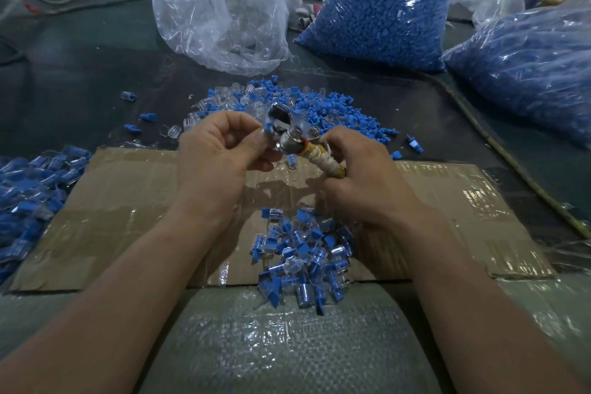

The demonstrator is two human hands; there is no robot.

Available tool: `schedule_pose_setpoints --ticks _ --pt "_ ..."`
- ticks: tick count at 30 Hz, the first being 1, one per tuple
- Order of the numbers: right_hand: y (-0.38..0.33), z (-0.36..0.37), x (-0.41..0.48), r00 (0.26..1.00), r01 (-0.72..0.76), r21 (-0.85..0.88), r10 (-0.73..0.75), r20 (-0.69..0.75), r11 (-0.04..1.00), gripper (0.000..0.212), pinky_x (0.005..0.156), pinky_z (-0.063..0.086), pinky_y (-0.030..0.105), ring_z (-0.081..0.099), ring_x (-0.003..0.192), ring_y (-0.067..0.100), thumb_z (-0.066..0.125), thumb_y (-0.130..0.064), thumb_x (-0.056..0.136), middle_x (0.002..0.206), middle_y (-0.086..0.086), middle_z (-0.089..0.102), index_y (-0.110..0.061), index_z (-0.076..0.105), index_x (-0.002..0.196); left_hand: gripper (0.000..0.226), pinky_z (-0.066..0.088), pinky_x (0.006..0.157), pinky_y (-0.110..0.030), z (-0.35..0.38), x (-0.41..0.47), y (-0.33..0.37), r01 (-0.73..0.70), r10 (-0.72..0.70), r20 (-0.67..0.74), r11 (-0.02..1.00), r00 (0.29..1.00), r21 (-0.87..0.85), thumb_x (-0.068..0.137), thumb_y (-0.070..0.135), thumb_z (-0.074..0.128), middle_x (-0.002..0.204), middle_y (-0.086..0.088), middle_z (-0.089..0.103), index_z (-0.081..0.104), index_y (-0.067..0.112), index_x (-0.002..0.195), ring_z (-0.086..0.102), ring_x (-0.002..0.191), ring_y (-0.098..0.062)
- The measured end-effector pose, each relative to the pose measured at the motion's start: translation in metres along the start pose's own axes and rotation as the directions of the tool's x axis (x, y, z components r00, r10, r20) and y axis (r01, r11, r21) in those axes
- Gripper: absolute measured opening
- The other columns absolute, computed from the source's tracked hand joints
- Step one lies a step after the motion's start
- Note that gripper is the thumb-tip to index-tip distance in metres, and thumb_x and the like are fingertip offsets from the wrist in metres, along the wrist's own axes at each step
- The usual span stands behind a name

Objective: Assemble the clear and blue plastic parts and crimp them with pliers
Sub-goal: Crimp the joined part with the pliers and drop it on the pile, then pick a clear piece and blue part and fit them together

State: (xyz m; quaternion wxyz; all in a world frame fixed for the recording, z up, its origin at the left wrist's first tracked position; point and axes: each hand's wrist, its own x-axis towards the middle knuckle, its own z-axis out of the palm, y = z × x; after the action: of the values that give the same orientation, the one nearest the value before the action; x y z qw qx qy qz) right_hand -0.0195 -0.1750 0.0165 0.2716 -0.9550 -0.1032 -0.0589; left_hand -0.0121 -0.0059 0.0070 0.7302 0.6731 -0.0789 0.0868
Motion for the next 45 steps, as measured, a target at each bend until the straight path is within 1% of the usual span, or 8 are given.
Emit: schedule_pose_setpoints --ticks 5,10,20,26,30,38,42,45 --pt "0.015 -0.009 0.0 0.994 -0.08 -0.018 0.078 -0.081 0.997 0.019 0.055 0.029 0.023 0.042 0.069 0.008 0.059 -0.008 0.074 0.078 -0.008 0.047 -0.016 0.051 0.089 0.01 0.05 0.051 -0.016 -0.008 0.007 0.004 0.125 -0.137 -0.065 0.98 0.989 -0.157 0.082 0.001 0.059 0.063 0.0 0.069 0.059 0.01 0.077 0.065 0.056 -0.011" --pt "0.028 -0.02 0.002 0.987 -0.158 -0.115 0.156 -0.021 0.981 0.028 0.062 0.035 0.028 0.048 0.075 0.014 0.071 -0.022 0.073 0.08 -0.006 0.049 -0.021 0.049 0.09 0.012 0.047 0.046 -0.019 -0.011 -0.001 0.008 0.185 -0.195 0.219 0.981 0.956 0.062 0.059 0.019 0.067 0.061 -0.001 0.067 0.068 0.013 0.069 0.06 0.05 -0.008" --pt "0.029 -0.015 0.005 0.946 -0.258 -0.213 0.291 0.14 0.942 0.059 0.071 0.035 0.03 0.047 0.086 0.013 0.077 -0.058 0.055 0.085 -0.012 0.045 -0.03 0.043 0.095 0.019 0.047 0.051 -0.017 -0.007 -0.004 0.009 0.193 -0.343 0.56 0.931 0.755 0.31 0.056 0.026 0.07 0.072 -0.004 0.071 0.074 0.022 0.075 0.06 0.058 -0.011" --pt "0.029 -0.014 0.006 0.934 -0.27 -0.273 0.32 0.16 0.923 0.062 0.076 0.035 0.03 0.044 0.089 0.013 0.074 -0.062 0.054 0.091 -0.01 0.043 -0.03 0.04 0.096 0.003 0.049 0.054 -0.019 -0.006 0.0 0.003 0.211 -0.25 0.188 0.956 0.95 0.202 0.073 0.014 0.067 0.068 -0.004 0.069 0.069 0.015 0.072 0.058 0.058 -0.015" --pt "0.029 -0.016 0.005 0.929 -0.274 -0.271 0.327 0.173 0.923 0.065 0.076 0.032 0.03 0.042 0.092 0.013 0.074 -0.061 0.053 0.095 -0.009 0.042 -0.03 0.041 0.099 0.015 0.047 0.057 -0.009 -0.01 0.011 -0.006 0.06 -0.027 -0.068 0.845 0.997 0.531 0.082 0.007 0.066 0.08 0.005 0.064 0.067 0.016 0.093 0.055 0.066 0.001" --pt "0.03 -0.017 0.004 0.935 -0.212 -0.274 0.277 0.223 0.938 0.08 0.081 0.031 0.028 0.034 0.099 0.012 0.073 -0.06 0.056 0.103 -0.007 0.037 -0.023 0.046 0.121 0.042 0.031 0.098 -0.031 -0.005 0.013 -0.022 -0.168 -0.047 0.23 0.546 0.972 0.821 0.09 0.019 0.056 0.13 0.0 0.049 0.05 0.025 0.132 0.046 0.11 -0.014" --pt "0.03 -0.02 0.002 0.926 -0.229 -0.208 0.279 0.253 0.951 0.077 0.08 0.032 0.028 0.036 0.098 0.009 0.067 -0.065 0.059 0.103 -0.009 0.037 -0.025 0.049 0.123 0.031 0.032 0.087 -0.024 -0.007 0.015 -0.024 -0.174 -0.018 0.217 0.529 0.976 0.831 0.09 0.016 0.058 0.114 -0.002 0.057 0.061 0.02 0.12 0.044 0.096 -0.009" --pt "0.031 -0.022 0.002 0.959 -0.227 -0.085 0.238 0.153 0.97 0.046 0.065 0.034 0.024 0.046 0.08 0.002 0.062 -0.059 0.071 0.086 -0.017 0.046 -0.026 0.06 0.103 0.024 0.034 0.08 -0.023 -0.006 0.013 -0.022 -0.156 0.006 0.184 0.56 0.983 0.814 0.087 0.015 0.062 0.1 0.003 0.055 0.066 0.018 0.11 0.047 0.09 -0.008"
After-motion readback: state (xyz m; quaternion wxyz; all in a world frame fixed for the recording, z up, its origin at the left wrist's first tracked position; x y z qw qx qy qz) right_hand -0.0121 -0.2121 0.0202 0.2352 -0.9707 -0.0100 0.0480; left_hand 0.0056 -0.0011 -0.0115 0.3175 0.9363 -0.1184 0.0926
